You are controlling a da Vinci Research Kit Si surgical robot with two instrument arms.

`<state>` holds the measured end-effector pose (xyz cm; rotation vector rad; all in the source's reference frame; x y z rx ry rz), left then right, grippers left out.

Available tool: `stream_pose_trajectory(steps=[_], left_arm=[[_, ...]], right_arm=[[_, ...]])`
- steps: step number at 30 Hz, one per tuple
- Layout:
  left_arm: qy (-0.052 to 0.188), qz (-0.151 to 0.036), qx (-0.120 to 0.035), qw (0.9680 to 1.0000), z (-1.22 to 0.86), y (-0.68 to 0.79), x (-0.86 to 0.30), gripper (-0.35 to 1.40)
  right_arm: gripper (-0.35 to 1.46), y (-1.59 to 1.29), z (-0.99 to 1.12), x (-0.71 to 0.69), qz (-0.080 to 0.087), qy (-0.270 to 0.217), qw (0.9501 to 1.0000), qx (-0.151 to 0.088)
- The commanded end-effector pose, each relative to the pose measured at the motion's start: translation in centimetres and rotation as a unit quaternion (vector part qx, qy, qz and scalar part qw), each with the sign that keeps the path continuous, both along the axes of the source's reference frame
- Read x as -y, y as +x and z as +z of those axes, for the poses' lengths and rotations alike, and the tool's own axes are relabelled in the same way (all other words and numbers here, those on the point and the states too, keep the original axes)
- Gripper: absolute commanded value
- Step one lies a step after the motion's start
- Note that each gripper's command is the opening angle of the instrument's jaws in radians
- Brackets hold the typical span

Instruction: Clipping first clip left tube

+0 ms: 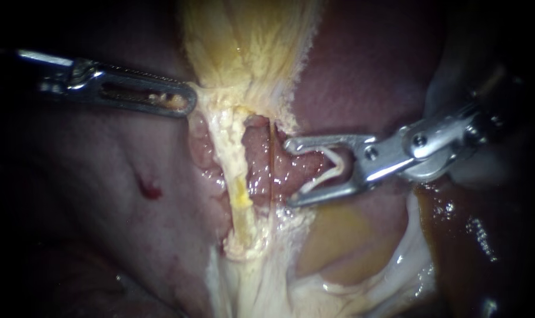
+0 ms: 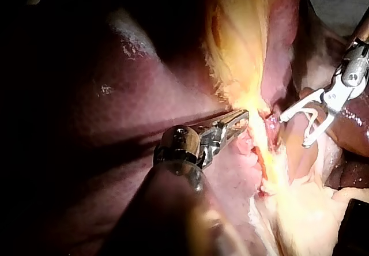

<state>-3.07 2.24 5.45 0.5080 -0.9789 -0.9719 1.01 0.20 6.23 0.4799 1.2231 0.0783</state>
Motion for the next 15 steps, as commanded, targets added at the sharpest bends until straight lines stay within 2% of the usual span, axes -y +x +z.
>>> stream_pose_trajectory(steps=[1, 4, 8, 15], left_arm=[[0.000, 0.000, 0.000, 1.0000, 0.00, 0.00, 0.00, -0.35], [0.000, 0.000, 0.000, 1.0000, 0.00, 0.00, 0.00, -0.35], [0.000, 0.000, 0.000, 1.0000, 0.00, -0.01, 0.00, -0.35], [0.000, 0.000, 0.000, 1.0000, 0.00, -0.01, 0.00, -0.35]], right_arm=[[0.49, 0.05, 0.01, 0.04, -0.003, 0.003, 1.0000, 0.000], [0.49, 0.18, 0.02, 0.16, -0.008, 0.009, 0.9999, -0.002], [0.49, 0.29, 0.08, 0.25, -0.013, 0.019, 0.9997, -0.001], [0.49, 0.36, 0.25, 0.34, -0.011, 0.032, 0.9994, 0.005]])
